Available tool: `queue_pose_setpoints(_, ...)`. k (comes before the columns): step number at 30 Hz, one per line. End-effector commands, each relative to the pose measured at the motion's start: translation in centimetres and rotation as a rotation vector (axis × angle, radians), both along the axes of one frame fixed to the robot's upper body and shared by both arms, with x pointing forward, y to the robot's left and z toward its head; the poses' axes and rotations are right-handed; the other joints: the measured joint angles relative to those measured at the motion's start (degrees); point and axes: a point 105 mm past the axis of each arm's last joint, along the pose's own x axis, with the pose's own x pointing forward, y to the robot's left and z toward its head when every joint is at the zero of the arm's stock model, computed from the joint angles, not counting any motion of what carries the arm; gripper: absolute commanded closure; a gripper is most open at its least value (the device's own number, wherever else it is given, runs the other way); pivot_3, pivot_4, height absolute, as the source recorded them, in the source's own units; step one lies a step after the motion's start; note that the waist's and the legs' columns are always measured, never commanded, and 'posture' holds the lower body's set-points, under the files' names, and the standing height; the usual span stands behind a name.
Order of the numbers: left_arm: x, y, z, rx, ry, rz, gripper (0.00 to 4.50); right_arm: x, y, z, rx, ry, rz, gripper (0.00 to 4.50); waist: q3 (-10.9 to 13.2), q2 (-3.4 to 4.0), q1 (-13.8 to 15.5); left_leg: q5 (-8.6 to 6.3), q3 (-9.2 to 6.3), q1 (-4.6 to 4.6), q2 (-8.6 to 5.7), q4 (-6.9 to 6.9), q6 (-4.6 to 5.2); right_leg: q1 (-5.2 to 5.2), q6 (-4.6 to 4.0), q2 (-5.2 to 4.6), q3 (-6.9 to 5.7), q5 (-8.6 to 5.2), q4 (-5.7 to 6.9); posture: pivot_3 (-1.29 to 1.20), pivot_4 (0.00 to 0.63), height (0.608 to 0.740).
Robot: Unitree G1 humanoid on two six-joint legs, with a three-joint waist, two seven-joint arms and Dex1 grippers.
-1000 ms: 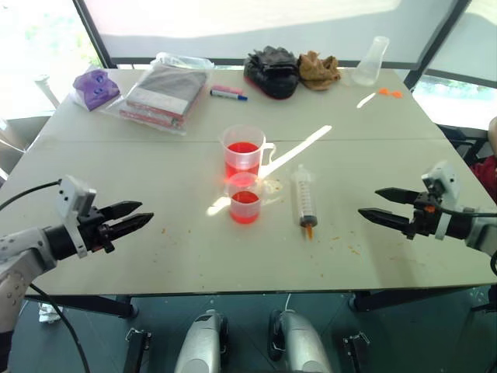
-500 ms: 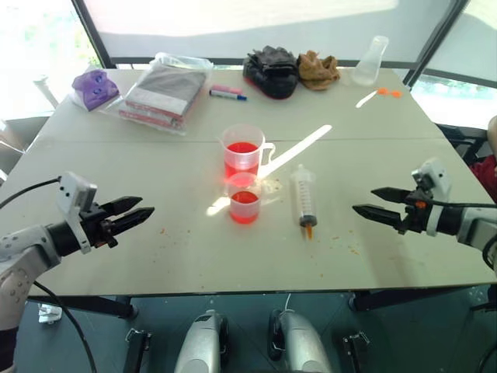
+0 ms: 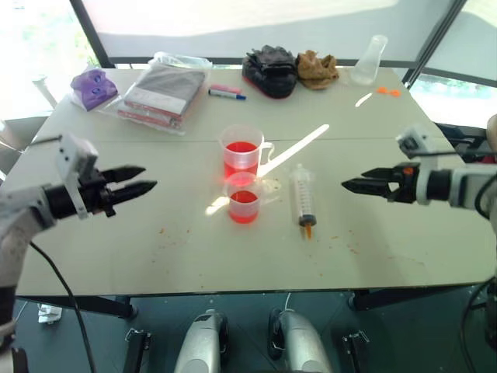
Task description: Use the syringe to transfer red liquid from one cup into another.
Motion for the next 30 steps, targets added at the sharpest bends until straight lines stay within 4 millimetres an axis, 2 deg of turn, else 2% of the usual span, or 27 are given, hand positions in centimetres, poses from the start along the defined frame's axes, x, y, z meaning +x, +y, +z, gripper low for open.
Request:
queue_pose_setpoints(1, -0.6, -2.3, 0.2, 0.027, 0.054, -0.167, 2.12, 0.1, 2.1, 0.7, 0.067, 0.173, 0.025, 0.05, 0.0, 0.01, -0.1, -0.03, 0.08, 0.00, 0.00, -0.02, 0.05, -0.01, 0.02, -0.01, 0.05, -0.01, 0.00, 0.00, 0.150, 0.740)
queue_pose_setpoints(7, -1.0, -6.1, 2.2, -0.042, 0.012, -0.351, 2.12, 3.1, 4.0, -0.1, -0.027, 0.342, -0.056, 0.05, 0.0, -0.03, -0.1, -0.03, 0.35, -0.02, -0.07, 0.00, 0.11, -0.07, 0.22, 0.01, 0.16, 0.11, 0.02, 0.00, 0.150, 0.740)
queue_pose_setpoints(11, -1.7, -7.0, 2.6, -0.077, 0.000, -0.375, 2.12, 3.8, 4.6, -0.6, -0.080, 0.390, -0.060, 0.05, 0.0, -0.03, -0.2, -0.05, 0.35, -0.05, -0.10, 0.00, 0.15, -0.08, 0.31, 0.02, 0.20, 0.14, 0.03, 0.00, 0.150, 0.740)
queue_pose_setpoints(16, -2.5, -6.2, 3.8, -0.199, -0.077, -0.269, 2.12, 5.8, 6.3, -2.3, -0.165, 0.404, -0.053, 0.05, 0.0, -0.03, -1.4, -0.04, 0.35, -0.01, -0.10, 0.03, 0.15, -0.06, 0.46, 0.03, 0.24, 0.23, 0.09, 0.00, 0.150, 0.740)
queue_pose_setpoints(20, -3.1, -4.4, 4.0, -0.222, -0.093, -0.172, 2.12, 6.9, 7.9, -2.8, -0.221, 0.375, -0.007, 0.05, 0.0, -0.02, -1.8, -0.03, 0.34, 0.01, -0.08, 0.03, 0.13, -0.10, 0.49, 0.10, 0.25, 0.25, 0.19, 0.00, 0.150, 0.740)
queue_pose_setpoints(26, -5.7, -4.2, 2.7, -0.141, 0.006, -0.241, 2.12, 7.5, 8.7, -4.5, -0.304, 0.368, 0.028, 0.05, 0.0, -0.02, -1.3, -0.02, 0.33, 0.00, -0.03, 0.04, 0.11, -0.10, 0.49, 0.06, 0.26, 0.24, 0.20, 0.00, 0.150, 0.740)
queue_pose_setpoints(30, -6.2, -3.9, 2.2, -0.079, 0.039, -0.264, 2.12, 7.5, 9.0, -5.6, -0.339, 0.377, 0.039, 0.05, 0.0, -0.03, -1.3, -0.03, 0.32, 0.02, -0.05, 0.04, 0.10, -0.06, 0.47, 0.04, 0.26, 0.23, 0.16, 0.00, 0.150, 0.740)
